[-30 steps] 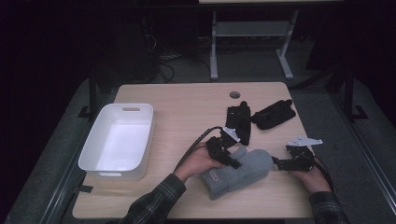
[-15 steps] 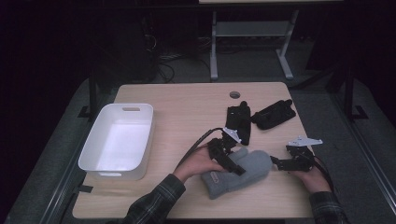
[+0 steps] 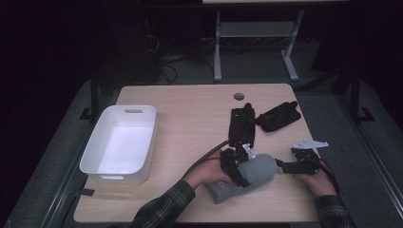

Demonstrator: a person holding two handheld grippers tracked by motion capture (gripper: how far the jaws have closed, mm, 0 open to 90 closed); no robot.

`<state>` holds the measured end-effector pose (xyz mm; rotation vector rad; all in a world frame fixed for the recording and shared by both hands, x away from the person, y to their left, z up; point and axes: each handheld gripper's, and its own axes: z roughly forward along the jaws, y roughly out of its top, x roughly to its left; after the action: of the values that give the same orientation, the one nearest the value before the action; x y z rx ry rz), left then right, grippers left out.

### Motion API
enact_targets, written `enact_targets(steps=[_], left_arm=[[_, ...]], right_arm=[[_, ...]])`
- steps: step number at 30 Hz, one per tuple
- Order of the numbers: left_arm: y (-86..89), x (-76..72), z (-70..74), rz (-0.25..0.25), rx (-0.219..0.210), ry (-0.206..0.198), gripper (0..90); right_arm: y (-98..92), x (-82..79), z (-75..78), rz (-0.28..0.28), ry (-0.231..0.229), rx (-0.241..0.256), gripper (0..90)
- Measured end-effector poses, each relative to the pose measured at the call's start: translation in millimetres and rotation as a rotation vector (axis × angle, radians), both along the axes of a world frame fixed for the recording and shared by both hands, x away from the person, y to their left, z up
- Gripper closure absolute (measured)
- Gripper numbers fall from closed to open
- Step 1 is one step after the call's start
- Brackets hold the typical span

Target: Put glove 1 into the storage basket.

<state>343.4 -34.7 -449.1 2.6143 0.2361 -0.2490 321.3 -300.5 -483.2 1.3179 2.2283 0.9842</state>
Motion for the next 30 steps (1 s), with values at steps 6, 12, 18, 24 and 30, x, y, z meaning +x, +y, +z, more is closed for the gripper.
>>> enact_targets(steps=[6, 12, 18, 24, 30], left_arm=[[1.3, 2.2, 1.9, 0.001, 0.006, 0.085, 56.3], [8.4, 5.6, 8.6, 0.033, -0.025, 0.122, 66.2], [22.7, 9.3, 20.3, 0.073, -0.061, 0.13, 66.5], [44.2, 15.9, 40.7, 0.123, -0.098, 0.124, 66.5], [68.2, 23.9, 62.5, 0.183, -0.133, 0.115, 66.5]], right_arm=[[0.0, 0.0, 0.0, 0.0, 0.0, -0.001, 14.5], [-0.1, 0.1, 0.0, 0.0, 0.0, 0.0, 14.5], [-0.1, 0.1, 0.0, 0.0, 0.0, 0.001, 14.5], [0.0, 0.0, 0.1, -0.001, 0.001, 0.001, 14.5], [0.0, 0.0, 0.1, -0.002, 0.001, 0.001, 14.5]])
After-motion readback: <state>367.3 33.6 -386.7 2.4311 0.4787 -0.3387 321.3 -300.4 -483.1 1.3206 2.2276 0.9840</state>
